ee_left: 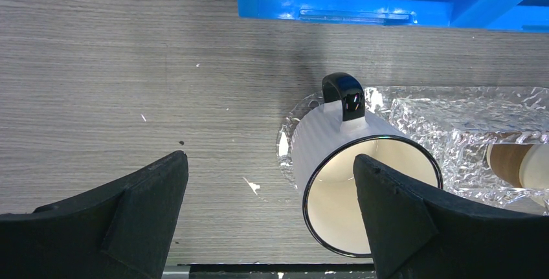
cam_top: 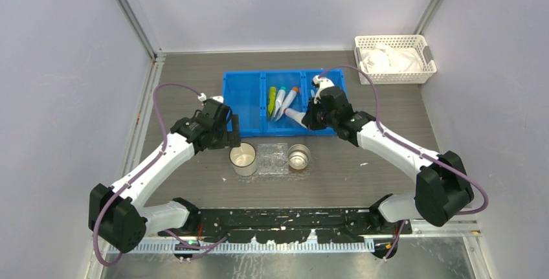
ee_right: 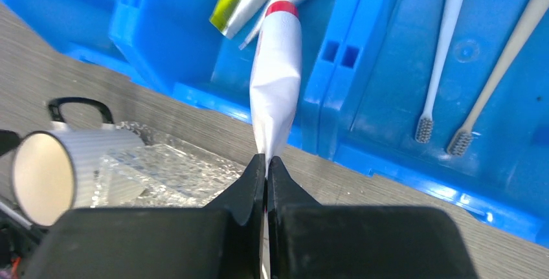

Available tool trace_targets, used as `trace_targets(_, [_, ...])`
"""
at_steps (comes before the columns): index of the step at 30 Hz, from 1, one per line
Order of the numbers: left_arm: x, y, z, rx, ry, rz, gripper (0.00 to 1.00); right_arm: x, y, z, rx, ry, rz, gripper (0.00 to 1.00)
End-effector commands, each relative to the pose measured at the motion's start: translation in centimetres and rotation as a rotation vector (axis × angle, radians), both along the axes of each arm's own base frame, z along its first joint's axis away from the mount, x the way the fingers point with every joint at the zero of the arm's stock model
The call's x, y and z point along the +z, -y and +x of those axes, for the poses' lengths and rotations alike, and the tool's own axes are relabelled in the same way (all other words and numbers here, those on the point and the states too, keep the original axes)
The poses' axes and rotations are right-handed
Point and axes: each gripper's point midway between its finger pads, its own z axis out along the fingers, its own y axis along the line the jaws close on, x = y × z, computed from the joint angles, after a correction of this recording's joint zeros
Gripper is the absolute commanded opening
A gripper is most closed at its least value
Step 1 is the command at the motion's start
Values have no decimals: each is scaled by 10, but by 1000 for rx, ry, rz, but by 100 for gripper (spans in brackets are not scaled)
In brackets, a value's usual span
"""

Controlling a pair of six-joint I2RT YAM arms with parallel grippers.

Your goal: Prepare toiletry sets of a toothbrush and toothpaste on the tray

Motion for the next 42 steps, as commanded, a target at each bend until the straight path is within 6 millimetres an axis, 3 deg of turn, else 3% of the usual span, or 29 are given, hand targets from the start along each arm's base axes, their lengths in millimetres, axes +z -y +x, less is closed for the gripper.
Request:
trace_targets(1, [8,2,7,-2,42,-18,100,85,-5,8,23,114,45,3])
trace_targets(8, [12,5,9,-8,50,-32,100,142,5,-19,54,-4,-42,3])
trace_targets(16, [12,9,10,-19,46,-42,100,160,6,-70,105,-168,-164,3])
trace_targets(23, [6,9,6,-29,36,-48,100,160,-12,-116,195,-210,-336,4])
trace_targets(28, [4,7,4,-31,31,-43,100,157,-20,-131,229,-219,-440,4])
trace_targets(42, [0,6,-1,-30,21,-41,100,125,-55,-117,317,-252,-597,7])
